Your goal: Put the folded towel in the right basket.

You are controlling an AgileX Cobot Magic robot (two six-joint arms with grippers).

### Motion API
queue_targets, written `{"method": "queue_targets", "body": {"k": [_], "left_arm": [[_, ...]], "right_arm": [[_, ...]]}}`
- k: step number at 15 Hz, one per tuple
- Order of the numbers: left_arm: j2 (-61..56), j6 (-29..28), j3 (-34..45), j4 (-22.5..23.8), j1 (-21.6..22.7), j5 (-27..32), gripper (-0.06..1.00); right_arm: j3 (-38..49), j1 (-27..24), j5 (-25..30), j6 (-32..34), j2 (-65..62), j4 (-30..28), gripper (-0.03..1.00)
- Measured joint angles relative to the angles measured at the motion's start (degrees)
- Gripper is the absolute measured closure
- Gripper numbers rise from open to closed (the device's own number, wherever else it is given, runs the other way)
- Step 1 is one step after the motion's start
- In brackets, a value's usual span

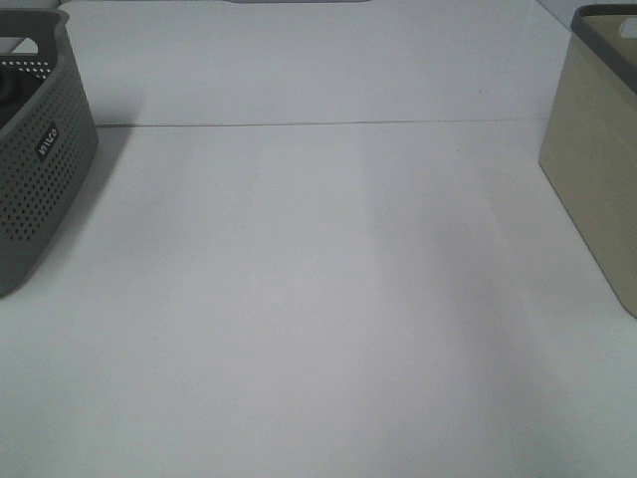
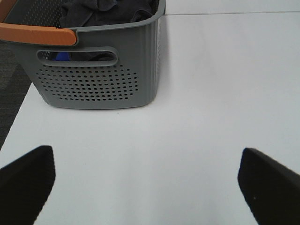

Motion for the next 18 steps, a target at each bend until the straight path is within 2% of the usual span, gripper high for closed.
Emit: {"method": "queue_targets", "body": {"k": [1, 2, 4, 7, 10, 12, 13, 14, 18], "left_arm": [[0.00, 0.00, 0.00, 0.00, 0.00, 0.00, -0.05], [0.00, 0.00, 0.00, 0.00, 0.00, 0.00, -0.05], [0.00, 0.00, 0.00, 0.00, 0.00, 0.00, -0.05], [0.00, 0.00, 0.00, 0.00, 0.00, 0.00, -0.05], [0.00, 0.00, 0.00, 0.00, 0.00, 0.00, -0.05], [0.00, 0.00, 0.00, 0.00, 0.00, 0.00, -0.05], [0.00, 0.00, 0.00, 0.00, 0.00, 0.00, -0.05], [0.00, 0.00, 0.00, 0.00, 0.00, 0.00, -0.05], [0.00, 0.00, 0.00, 0.00, 0.00, 0.00, -0.05]], "right_arm": [[-5.90, 0.46, -0.17, -0.29, -1.66, 4.35, 0.01], [-8.14, 1.55, -0.57, -0.29, -2.92, 6.30, 0.01], [-9.22, 7.22, -0.63, -0.34, -4.98, 7.62, 0.01], [-9.22, 15.81, -0.52, 2.01, -5.39, 3.04, 0.01], [-5.44, 17.76, -0.52, 4.35, -10.37, 2.52, 0.01], [3.67, 19.08, -0.63, 4.35, -18.85, 2.01, 0.01], [11.40, 19.25, -0.74, 4.41, -24.41, 2.12, 0.01], [24.87, 19.31, -0.92, 4.70, -35.75, 1.89, 0.01], [60.73, 19.31, -8.25, 4.81, -69.04, 1.83, 0.01]]}}
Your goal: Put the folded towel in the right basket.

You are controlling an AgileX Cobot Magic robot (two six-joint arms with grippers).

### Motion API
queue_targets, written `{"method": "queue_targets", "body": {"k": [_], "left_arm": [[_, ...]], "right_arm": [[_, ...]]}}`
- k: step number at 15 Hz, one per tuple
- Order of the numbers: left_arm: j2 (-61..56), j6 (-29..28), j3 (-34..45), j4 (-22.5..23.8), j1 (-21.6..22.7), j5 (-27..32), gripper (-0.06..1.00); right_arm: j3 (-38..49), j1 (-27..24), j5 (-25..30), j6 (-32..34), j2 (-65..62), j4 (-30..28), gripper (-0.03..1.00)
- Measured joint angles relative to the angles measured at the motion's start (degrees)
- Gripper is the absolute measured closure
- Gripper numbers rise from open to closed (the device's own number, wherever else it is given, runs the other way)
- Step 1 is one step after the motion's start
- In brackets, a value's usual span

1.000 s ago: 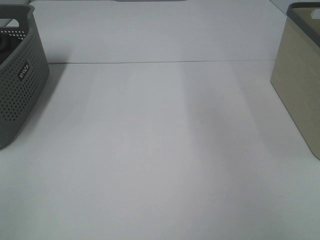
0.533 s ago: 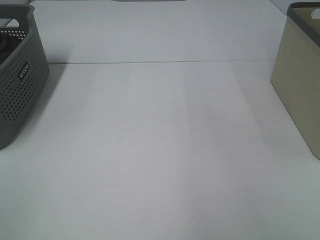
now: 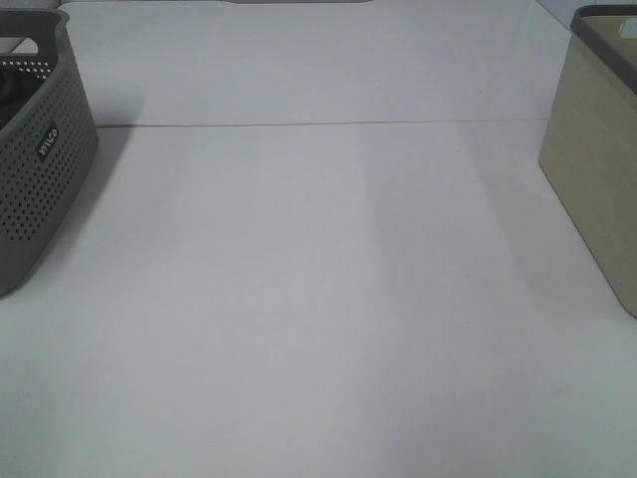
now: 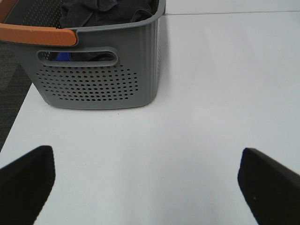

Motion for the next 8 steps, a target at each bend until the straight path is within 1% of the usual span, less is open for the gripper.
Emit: {"method": "queue_targets", "body": {"k": [2, 4, 7, 8], "left_arm": [[0.00, 0.00, 0.00, 0.00, 0.00, 0.00, -0.05], [0.00, 0.00, 0.00, 0.00, 0.00, 0.00, -0.05], [0.00, 0.00, 0.00, 0.00, 0.00, 0.00, -0.05], [0.00, 0.00, 0.00, 0.00, 0.00, 0.00, -0.05]], "right_arm": [[12.43, 0.00, -0.23, 0.00, -14.15, -0.34, 0.01], [20.80, 0.00, -0.23, -0.63, -27.44, 0.29, 0.01], [27.10, 0.00, -0.23, -4.64, -41.02, 0.46, 0.01], [27.85, 0.00, -0.23, -5.21, -42.51, 0.46, 0.01]]}}
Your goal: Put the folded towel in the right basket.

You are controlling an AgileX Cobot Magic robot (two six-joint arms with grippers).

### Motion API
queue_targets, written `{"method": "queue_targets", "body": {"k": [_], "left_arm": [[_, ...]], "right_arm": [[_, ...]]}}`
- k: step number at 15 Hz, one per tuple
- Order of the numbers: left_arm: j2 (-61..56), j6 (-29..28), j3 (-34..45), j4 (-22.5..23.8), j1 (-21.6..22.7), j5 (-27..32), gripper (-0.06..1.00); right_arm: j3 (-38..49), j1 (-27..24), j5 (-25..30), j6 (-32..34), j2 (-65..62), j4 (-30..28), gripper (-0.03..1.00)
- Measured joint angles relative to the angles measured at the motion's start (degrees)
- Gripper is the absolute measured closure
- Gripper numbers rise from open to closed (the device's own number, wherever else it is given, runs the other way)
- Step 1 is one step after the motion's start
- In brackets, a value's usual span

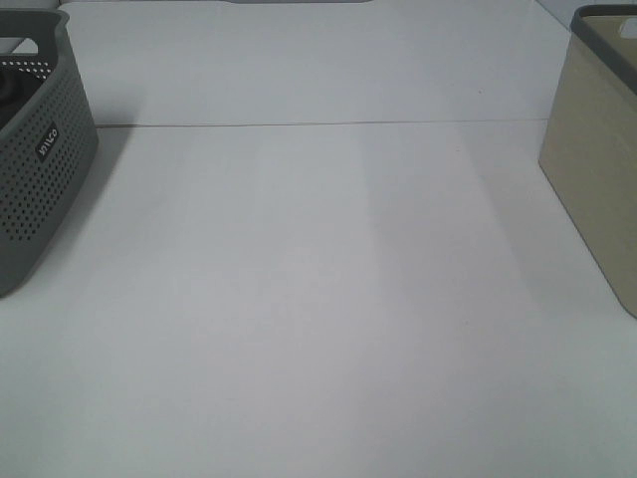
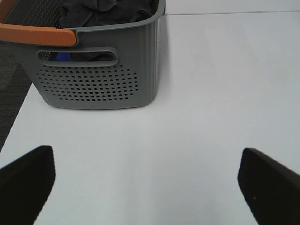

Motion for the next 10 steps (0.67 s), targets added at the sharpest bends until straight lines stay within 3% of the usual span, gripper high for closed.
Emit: {"method": "queue_targets", "body": {"k": [3, 10], "left_arm": [[0.00, 0.00, 0.00, 0.00, 0.00, 0.00, -0.05], [0.00, 0.00, 0.00, 0.00, 0.00, -0.06, -0.05]], "right_arm": [[4.70, 0.00, 1.72, -1.32, -1.20, 0.80, 0.01], [4.81, -1.78, 1.55, -1.32, -1.20, 1.78, 0.01]]}}
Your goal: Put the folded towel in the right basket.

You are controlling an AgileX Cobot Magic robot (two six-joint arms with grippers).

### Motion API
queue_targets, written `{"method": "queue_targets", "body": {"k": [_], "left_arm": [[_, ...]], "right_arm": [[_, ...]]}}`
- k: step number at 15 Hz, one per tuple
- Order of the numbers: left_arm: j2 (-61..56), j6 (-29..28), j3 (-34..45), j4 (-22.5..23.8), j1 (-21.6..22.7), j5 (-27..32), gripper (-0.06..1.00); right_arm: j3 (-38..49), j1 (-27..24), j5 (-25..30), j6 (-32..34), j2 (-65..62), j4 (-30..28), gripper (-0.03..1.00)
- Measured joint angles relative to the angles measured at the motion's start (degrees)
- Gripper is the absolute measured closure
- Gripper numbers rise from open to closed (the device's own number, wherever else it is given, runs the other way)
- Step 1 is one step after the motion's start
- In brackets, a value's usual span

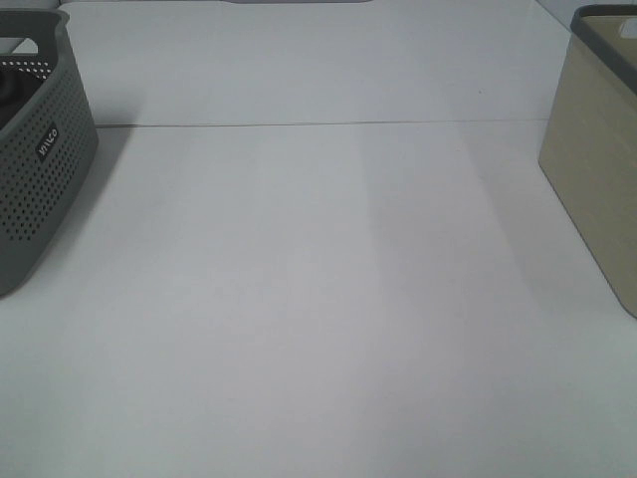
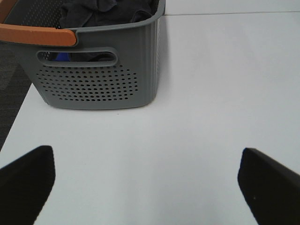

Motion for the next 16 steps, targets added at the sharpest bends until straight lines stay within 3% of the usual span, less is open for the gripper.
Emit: {"method": "queue_targets", "body": {"k": [3, 16], "left_arm": [[0.00, 0.00, 0.00, -0.06, 0.00, 0.00, -0.05], [0.00, 0.00, 0.00, -0.29, 0.00, 0.00, -0.05]], "right_arm": [[0.00, -7.05, 0.00, 0.00, 0.00, 0.40, 0.01], [0.00, -7.33, 0.00, 0.00, 0.00, 0.46, 0.01]]}}
